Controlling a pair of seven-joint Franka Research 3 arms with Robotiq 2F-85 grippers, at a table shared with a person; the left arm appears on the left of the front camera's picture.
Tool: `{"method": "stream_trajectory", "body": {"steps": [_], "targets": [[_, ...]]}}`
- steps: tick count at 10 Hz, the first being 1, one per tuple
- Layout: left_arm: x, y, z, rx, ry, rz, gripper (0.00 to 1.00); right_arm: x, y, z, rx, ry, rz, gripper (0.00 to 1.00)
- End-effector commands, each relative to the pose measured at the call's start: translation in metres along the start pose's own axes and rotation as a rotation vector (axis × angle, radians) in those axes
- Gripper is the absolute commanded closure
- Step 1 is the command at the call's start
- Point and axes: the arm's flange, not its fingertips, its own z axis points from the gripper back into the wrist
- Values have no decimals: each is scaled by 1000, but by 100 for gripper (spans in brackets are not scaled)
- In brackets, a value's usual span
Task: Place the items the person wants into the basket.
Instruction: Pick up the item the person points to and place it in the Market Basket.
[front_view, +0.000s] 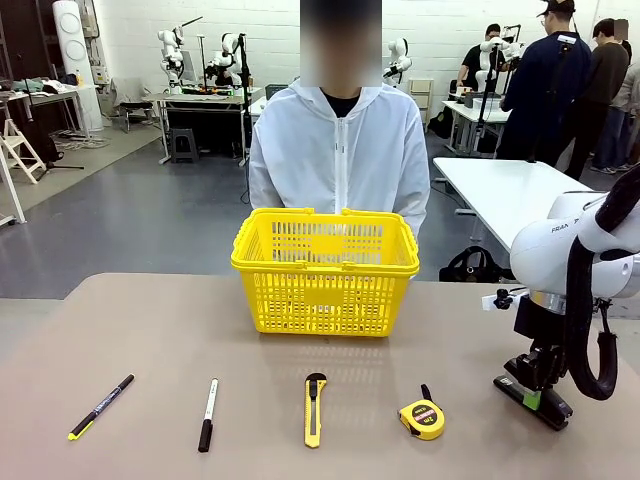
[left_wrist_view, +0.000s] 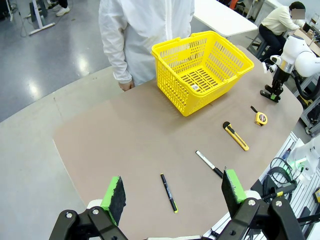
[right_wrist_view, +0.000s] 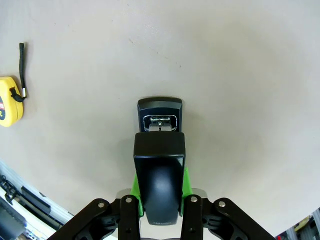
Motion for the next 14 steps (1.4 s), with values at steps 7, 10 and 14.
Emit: {"method": "stream_trajectory", "body": {"steps": [7,10,14], "targets": [[-2,2,1,-7,-5,-16,0,-2,66,249,-182,-93,9,70],[-2,2,1,-7,-5,-16,0,88,140,299,-245,-219,298,70],[-2,2,1,-7,-5,-16,0,219,214,255,-337,-213,540,70]]}}
